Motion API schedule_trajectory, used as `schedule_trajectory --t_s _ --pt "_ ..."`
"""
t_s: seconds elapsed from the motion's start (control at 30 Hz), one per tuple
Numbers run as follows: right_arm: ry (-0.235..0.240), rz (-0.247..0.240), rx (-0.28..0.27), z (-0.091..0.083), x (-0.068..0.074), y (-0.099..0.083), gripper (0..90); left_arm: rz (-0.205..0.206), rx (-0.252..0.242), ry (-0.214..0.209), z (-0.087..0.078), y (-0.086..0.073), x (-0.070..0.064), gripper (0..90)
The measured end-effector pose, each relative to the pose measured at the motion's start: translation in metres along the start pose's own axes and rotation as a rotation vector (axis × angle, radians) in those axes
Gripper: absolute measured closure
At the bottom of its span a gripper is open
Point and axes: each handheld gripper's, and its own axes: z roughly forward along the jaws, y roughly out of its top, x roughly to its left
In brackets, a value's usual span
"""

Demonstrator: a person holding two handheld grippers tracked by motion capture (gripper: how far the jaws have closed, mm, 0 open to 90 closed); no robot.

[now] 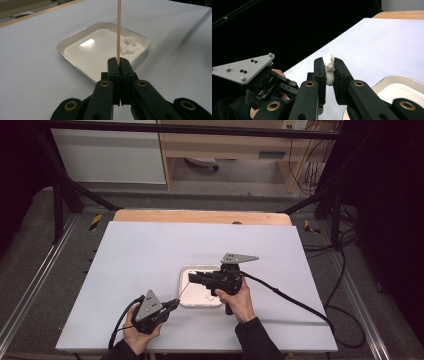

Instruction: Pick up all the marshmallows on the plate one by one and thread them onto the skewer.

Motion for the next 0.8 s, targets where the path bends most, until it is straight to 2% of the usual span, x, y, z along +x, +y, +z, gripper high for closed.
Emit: schedule_trajectory --t_s 0.43,0.8 --pt "0.004 0.003 -0.01 0.0024 -0.0009 -0.0039 82.8 -0.009 0.006 -0.017 0.0009 -0.0002 0.0007 89.3" --pt "0.001 0.008 0.002 0.0042 -0.003 -0.0088 82.9 -0.008 0.008 -0.011 0.0004 0.0007 0.0009 89.3"
